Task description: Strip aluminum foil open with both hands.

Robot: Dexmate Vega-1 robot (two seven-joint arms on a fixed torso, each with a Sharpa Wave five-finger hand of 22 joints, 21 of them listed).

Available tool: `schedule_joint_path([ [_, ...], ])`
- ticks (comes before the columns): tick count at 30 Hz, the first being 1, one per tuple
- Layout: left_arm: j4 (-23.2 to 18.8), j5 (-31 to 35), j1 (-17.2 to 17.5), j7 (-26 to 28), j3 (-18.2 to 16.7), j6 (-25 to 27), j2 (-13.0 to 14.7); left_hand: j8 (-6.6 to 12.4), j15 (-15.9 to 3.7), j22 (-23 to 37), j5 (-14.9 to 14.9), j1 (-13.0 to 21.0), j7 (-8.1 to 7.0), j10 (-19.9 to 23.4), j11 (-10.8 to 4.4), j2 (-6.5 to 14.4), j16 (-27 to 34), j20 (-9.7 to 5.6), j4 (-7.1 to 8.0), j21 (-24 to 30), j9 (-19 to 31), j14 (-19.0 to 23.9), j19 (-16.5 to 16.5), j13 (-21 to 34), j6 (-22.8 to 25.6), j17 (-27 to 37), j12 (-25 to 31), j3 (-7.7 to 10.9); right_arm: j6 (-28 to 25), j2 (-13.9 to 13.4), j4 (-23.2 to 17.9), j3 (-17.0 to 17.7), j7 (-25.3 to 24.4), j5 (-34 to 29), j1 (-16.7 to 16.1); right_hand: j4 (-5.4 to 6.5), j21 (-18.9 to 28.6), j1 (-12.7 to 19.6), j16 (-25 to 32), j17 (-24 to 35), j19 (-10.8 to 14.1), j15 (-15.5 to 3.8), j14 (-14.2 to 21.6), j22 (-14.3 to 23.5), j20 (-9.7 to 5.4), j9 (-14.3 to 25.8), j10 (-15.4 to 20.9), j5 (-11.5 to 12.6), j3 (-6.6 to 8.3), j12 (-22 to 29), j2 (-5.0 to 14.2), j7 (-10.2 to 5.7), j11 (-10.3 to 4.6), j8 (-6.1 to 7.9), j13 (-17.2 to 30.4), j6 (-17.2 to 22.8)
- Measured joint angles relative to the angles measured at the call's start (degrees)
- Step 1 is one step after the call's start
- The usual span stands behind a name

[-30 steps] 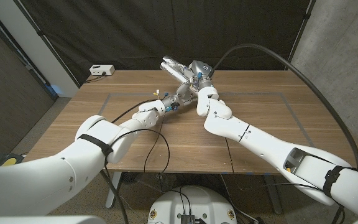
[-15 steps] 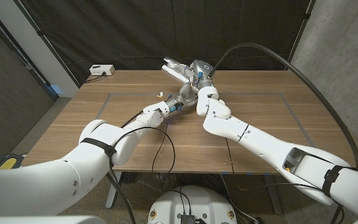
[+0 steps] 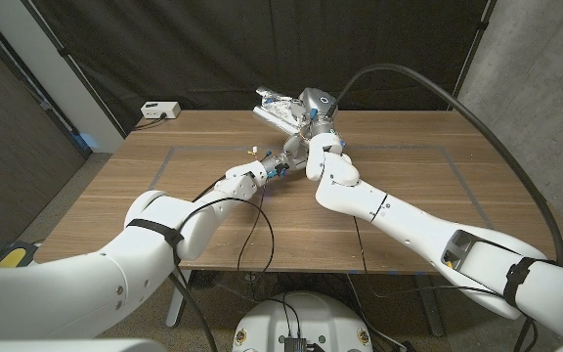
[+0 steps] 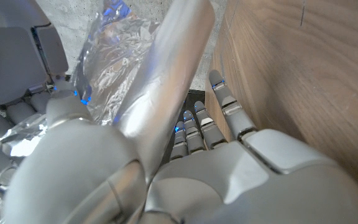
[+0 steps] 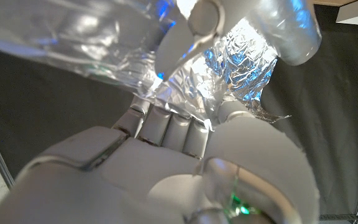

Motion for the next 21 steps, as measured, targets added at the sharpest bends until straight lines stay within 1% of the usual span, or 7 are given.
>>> schedule_joint_path([
  [4, 0.00, 0.50, 0.00, -0.26, 0.00, 0.00, 0.00, 0.00, 0.00, 0.00, 0.38, 0.31, 0.00, 0.00, 0.00, 0.32, 0.18, 0.09, -0.09, 0.00, 0.00, 0.00, -0.09, 0.00, 0.00, 0.00, 0.00, -0.09, 0.00, 0.08, -0.05, -0.21, 0.00, 0.00, 0.21, 0.00, 0.33, 0.01, 0.00, 0.00, 0.00, 0.00, 0.00, 0.00, 0.00, 0.06, 0.20, 0.00, 0.00, 0.21, 0.01, 0.00, -0.20, 0.23, 0.26, 0.00],
  [5, -0.02, 0.62, 0.18, -0.34, -0.60, 0.00, -0.08, 0.00, 0.00, 0.00, 0.38, 0.46, 0.00, -0.10, 0.10, 0.47, 0.22, 0.09, -0.01, -0.22, 0.00, 0.00, -0.09, 0.00, 0.00, 0.00, 0.00, -0.32, -0.66, 0.11, -0.09, -0.32, -0.01, -0.73, 0.36, 0.00, 0.33, 0.01, 0.00, 0.19, 0.00, 0.00, 0.00, 0.00, 0.00, 0.18, 0.20, 0.00, 0.00, 0.21, 0.01, 0.00, -0.20, 0.23, 0.27, 0.00],
  [11, -0.04, 1.26, 0.41, -0.74, -1.12, 0.00, -0.24, 0.00, 0.00, 0.00, 0.46, 0.46, 0.00, -0.10, 0.10, 0.47, 0.22, 0.09, 0.00, -0.22, 0.27, 0.00, -0.09, 0.00, 0.00, -0.01, 0.00, -0.47, -1.35, 0.28, -0.13, -0.60, -0.01, -1.50, 0.81, 0.00, 0.66, 0.34, 0.00, 0.26, 0.00, 0.00, 0.00, 0.00, 0.00, 0.33, 0.20, 0.00, -0.01, 0.43, 0.17, -0.10, -0.20, 0.22, 0.75, 0.32],
  [13, -0.04, 1.43, 0.41, -0.85, -1.12, 0.00, -0.24, 0.00, -0.12, 0.00, 0.81, 0.46, 0.00, -0.34, -0.14, 0.46, 0.22, 0.09, -0.16, -0.44, 0.27, -0.12, -0.09, 0.00, 0.00, 0.00, 0.00, -0.63, -1.35, 0.40, -0.13, -0.65, -0.01, -1.50, 1.01, 0.00, 0.93, 0.41, 0.00, 0.26, 0.00, 0.00, 0.00, 0.00, 0.00, 0.59, 0.19, 0.00, -0.01, 0.43, 0.10, -0.19, -0.20, 0.22, 0.80, 0.41],
  [14, -0.04, 1.52, 0.41, -0.93, -1.12, 0.00, -0.24, 0.00, -0.01, 0.00, 0.81, 0.46, 0.00, -0.35, -0.15, 0.46, 0.22, -0.11, -0.03, -0.44, 0.27, -0.45, -0.30, 0.00, 0.00, -0.01, 0.00, -0.80, -1.35, 0.48, -0.10, -0.68, -0.01, -1.50, 1.13, 0.00, 0.96, 0.47, 0.00, 0.39, 0.00, 0.00, 0.00, 0.00, 0.00, 0.60, 0.19, 0.00, -0.01, 0.43, 0.17, -0.19, -0.20, 0.22, 0.87, 0.41],
  [15, -0.04, 1.62, 0.41, -1.03, -1.12, 0.00, -0.24, 0.00, 0.01, 0.00, 0.81, 0.46, 0.00, -0.55, 0.04, 0.47, 0.22, 0.00, -0.06, -0.44, 0.27, -0.62, -0.61, 0.05, 0.00, -0.01, 0.00, -0.88, -1.35, 0.56, 0.01, -0.71, -0.01, -1.50, 1.25, 0.00, 0.96, 0.47, 0.00, 0.50, 0.00, 0.00, 0.00, 0.00, 0.00, 0.60, 0.19, 0.00, -0.01, 0.43, 0.17, -0.19, -0.20, 0.22, 1.01, 0.41],
  [21, -0.07, 1.96, 0.77, -1.44, -1.99, -0.12, -0.33, 0.00, 0.01, -0.01, 1.26, 0.68, 0.00, -0.84, -0.23, 0.69, 0.22, 0.20, -0.16, -0.44, 0.27, -0.62, -0.82, 0.16, 0.00, -0.01, 0.00, -1.10, -2.54, 0.95, 0.65, -0.77, -0.29, -2.81, 1.87, 0.00, 1.45, 0.47, 0.23, 0.55, -0.01, -0.02, 0.42, 0.00, 0.00, 0.60, 0.49, 0.00, -0.01, 0.43, 0.17, -0.19, -0.50, 0.22, 1.32, 0.41],
])
